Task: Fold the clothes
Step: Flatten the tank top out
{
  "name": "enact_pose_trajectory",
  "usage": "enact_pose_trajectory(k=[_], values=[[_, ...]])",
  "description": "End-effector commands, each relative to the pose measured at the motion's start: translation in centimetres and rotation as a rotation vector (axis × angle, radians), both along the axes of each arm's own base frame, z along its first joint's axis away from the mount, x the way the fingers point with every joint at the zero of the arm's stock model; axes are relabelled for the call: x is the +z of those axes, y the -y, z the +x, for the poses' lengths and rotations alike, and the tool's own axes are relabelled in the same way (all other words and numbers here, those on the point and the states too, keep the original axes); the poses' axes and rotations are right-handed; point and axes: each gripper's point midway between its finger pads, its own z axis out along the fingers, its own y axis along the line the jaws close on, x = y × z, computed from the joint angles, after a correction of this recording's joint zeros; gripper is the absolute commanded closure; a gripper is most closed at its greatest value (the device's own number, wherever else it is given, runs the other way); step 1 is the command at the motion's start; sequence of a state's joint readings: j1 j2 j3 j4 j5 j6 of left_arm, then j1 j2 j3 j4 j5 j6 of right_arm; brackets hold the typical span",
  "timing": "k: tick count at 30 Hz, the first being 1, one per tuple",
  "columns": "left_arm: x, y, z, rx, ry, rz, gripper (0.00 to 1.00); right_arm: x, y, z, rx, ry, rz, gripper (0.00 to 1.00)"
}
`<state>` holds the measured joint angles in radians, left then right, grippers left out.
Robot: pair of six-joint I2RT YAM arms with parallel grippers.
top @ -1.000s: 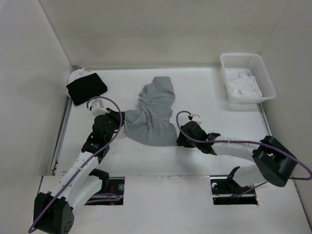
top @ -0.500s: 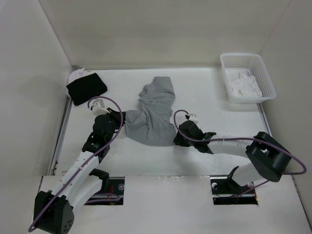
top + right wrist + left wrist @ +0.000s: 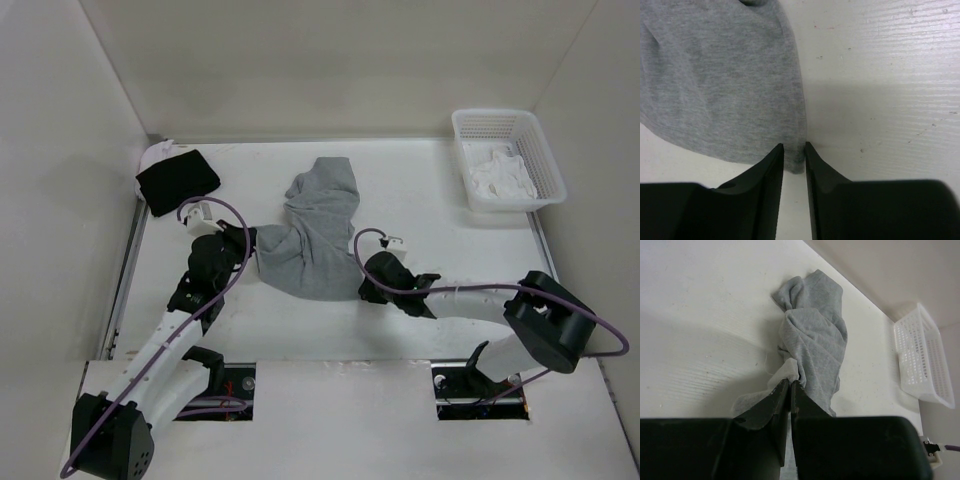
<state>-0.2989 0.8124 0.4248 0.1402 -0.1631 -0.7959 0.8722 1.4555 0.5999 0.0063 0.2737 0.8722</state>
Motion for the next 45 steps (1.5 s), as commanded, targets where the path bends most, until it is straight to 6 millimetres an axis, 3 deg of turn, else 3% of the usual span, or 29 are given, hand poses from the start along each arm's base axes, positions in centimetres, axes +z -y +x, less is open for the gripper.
enact_pose_trajectory(k=[1, 5, 7, 9, 12, 15, 19, 22, 25, 28, 32, 35, 38, 40, 42, 45], values=[[1.8, 0.2, 0.3, -0.012, 0.073, -0.027, 0.97, -1.9, 1.7, -1.1, -0.009, -0.054, -0.103, 0.76], [2.2, 0.1, 0.5, -0.007, 0.082, -0.032, 0.97, -1.1, 1.3, -0.8, -0.007, -0.03, -0.085, 0.93], [3.5, 0.1, 0.8, -0.003, 0.105, -0.048, 0.97, 1.5, 0.7, 0.2, -0.002, 0.046, -0.04, 0.96], [5.6, 0.3, 1.2, -0.003, 0.15, -0.064, 0.97, 5.6, 0.2, 1.6, 0.011, 0.159, 0.012, 0.98], [10.3, 0.1, 1.3, 0.01, 0.254, -0.096, 0.98, 13.3, 0.3, 3.5, 0.0, 0.355, 0.069, 0.99], [17.1, -0.2, 0.4, 0.024, 0.405, -0.136, 0.98, 23.7, 1.9, 4.4, -0.051, 0.595, 0.146, 0.99], [25.5, -1.5, -1.7, 0.07, 0.586, -0.149, 0.98, 37.8, 5.3, 3.1, -0.106, 0.897, 0.272, 0.99], [32.4, -3.8, -4.4, 0.141, 0.742, -0.14, 0.98, 46.2, 7.9, 1.5, -0.158, 1.058, 0.333, 0.99], [37.6, -5.5, -6.4, 0.202, 0.843, -0.126, 0.98, 53.6, 10.0, -0.6, -0.177, 1.185, 0.371, 0.98], [41.1, -6.5, -8.1, 0.236, 0.904, -0.116, 0.98, 59.0, 11.0, -1.9, -0.171, 1.276, 0.38, 0.97], [44.3, -7.5, -9.6, 0.277, 0.952, -0.104, 0.98, 63.4, 11.3, -2.5, -0.149, 1.35, 0.372, 0.97], [45.8, -8.1, -10.3, 0.299, 0.976, -0.09, 0.98, 65.9, 11.4, -3.0, -0.127, 1.394, 0.388, 0.98], [47.5, -8.2, -10.4, 0.313, 1.002, -0.073, 0.98, 67.9, 12.2, -2.2, -0.149, 1.429, 0.364, 0.98], [47.8, -7.9, -8.9, 0.321, 0.986, -0.04, 0.98, 68.0, 11.8, -0.9, -0.149, 1.418, 0.331, 0.98], [46.7, -7.5, -6.3, 0.333, 0.939, -0.007, 0.98, 66.7, 10.6, 1.6, -0.136, 1.378, 0.3, 0.98], [42.5, -6.9, -0.2, 0.348, 0.811, 0.062, 0.97, 62.4, 8.2, 7.6, -0.098, 1.271, 0.273, 0.98]])
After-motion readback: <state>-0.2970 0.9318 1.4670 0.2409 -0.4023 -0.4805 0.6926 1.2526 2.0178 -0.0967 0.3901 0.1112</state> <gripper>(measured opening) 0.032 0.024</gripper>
